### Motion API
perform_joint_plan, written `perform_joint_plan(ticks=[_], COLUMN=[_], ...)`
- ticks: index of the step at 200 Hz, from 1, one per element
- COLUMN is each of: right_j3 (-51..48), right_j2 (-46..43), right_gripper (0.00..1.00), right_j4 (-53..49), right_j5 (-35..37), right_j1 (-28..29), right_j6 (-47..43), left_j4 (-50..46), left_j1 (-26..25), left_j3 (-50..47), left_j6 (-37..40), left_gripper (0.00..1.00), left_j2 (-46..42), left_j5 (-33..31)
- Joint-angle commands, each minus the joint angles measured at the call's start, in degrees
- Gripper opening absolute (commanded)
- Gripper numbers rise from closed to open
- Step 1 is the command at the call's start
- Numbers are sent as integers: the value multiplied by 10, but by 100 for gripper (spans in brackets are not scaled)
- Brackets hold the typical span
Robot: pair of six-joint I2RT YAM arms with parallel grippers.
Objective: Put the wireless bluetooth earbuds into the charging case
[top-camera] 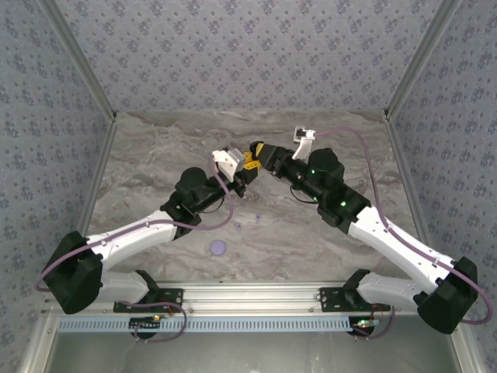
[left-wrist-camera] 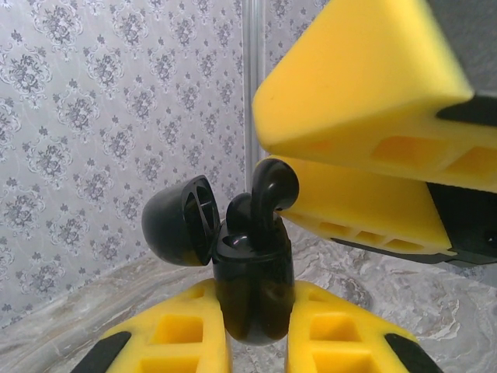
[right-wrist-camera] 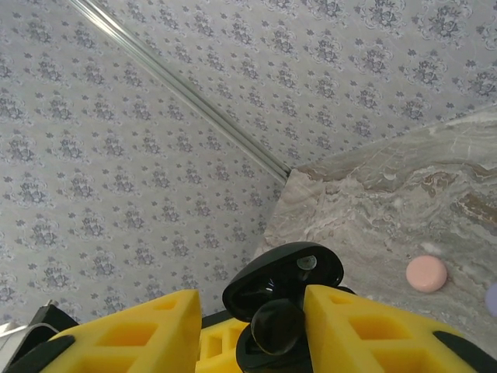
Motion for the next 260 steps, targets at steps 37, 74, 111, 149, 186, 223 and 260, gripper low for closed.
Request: perform_joint_plan(ticks=[37,74,111,149,186,223,260], right_j3=[38,51,81,137,177,189,197], right_j2=[-8,-16,-35,-35,-8,16,34], right_gripper=[56,61,64,70,68,66,65], right_j4=[-71,-90,-139,-247,-315,-313,-310], right_j5=[-17,-37,-135,-196,-203,-215,-214], right_j1=[-20,-32,-67,-87,-93,-84,-75], right_j6=[-35,-60,-123,-187,-203,-199,-199], left_j4=[58,59,50,48,34,31,31], left_j1=[-3,-3,-2,-2,-2,-2,-3], left_j3=[5,2,2,2,10,12,14], left_j6=[-13,-14,-12,-13,-19,-20,-22], left_gripper=[0,0,0,0,0,0,0], left_j2=[-7,-9,-13,-14,-13,-10,-7], left_j5=[4,2,2,4,8,8,8])
